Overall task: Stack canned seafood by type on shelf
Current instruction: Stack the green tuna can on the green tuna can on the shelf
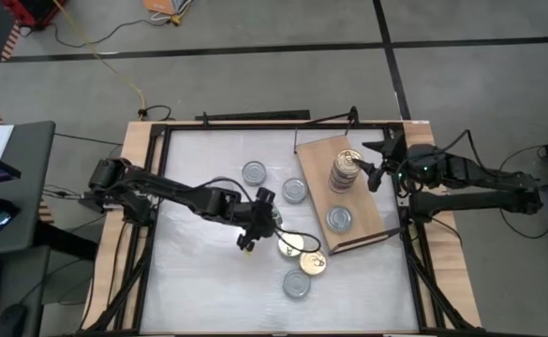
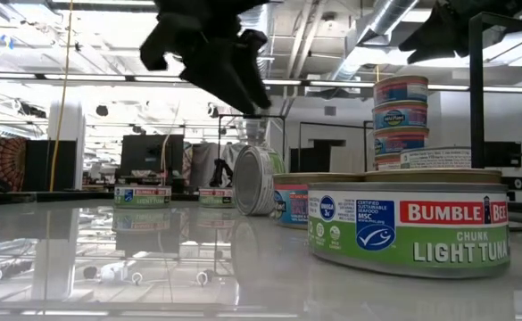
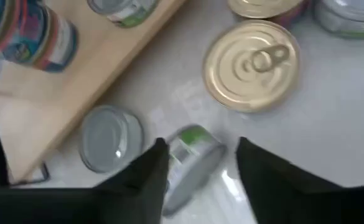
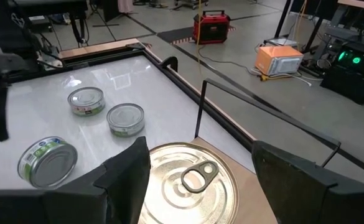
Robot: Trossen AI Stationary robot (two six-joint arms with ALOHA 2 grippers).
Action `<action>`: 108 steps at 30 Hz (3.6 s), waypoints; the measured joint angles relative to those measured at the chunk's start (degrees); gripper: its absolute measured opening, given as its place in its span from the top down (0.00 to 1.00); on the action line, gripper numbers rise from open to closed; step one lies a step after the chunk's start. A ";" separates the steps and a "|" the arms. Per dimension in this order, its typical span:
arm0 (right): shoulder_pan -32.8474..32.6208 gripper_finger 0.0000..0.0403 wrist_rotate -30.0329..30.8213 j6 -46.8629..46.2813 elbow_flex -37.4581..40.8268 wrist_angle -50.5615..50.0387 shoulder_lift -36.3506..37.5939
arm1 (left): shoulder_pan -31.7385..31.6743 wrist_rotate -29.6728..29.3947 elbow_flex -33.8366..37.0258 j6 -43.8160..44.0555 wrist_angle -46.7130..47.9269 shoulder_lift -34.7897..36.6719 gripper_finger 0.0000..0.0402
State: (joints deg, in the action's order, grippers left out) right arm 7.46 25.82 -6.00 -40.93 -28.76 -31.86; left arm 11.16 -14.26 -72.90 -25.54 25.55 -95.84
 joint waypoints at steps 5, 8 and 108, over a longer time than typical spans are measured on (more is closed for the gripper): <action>0.00 0.24 0.00 0.11 0.00 0.32 -0.02 | -3.01 3.85 -3.93 -3.20 2.69 -3.52 0.34; -0.25 0.24 0.00 0.25 0.00 0.38 -0.01 | -4.73 5.28 -8.82 -5.86 9.77 -7.62 0.31; -0.33 0.24 -0.04 -1.09 0.00 -1.19 0.00 | 2.18 2.70 -6.98 17.86 18.50 -4.43 0.98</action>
State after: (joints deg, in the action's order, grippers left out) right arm 7.14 25.78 -7.09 -40.93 -29.96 -31.86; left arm 13.34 -11.56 -79.88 -7.68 44.06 -100.27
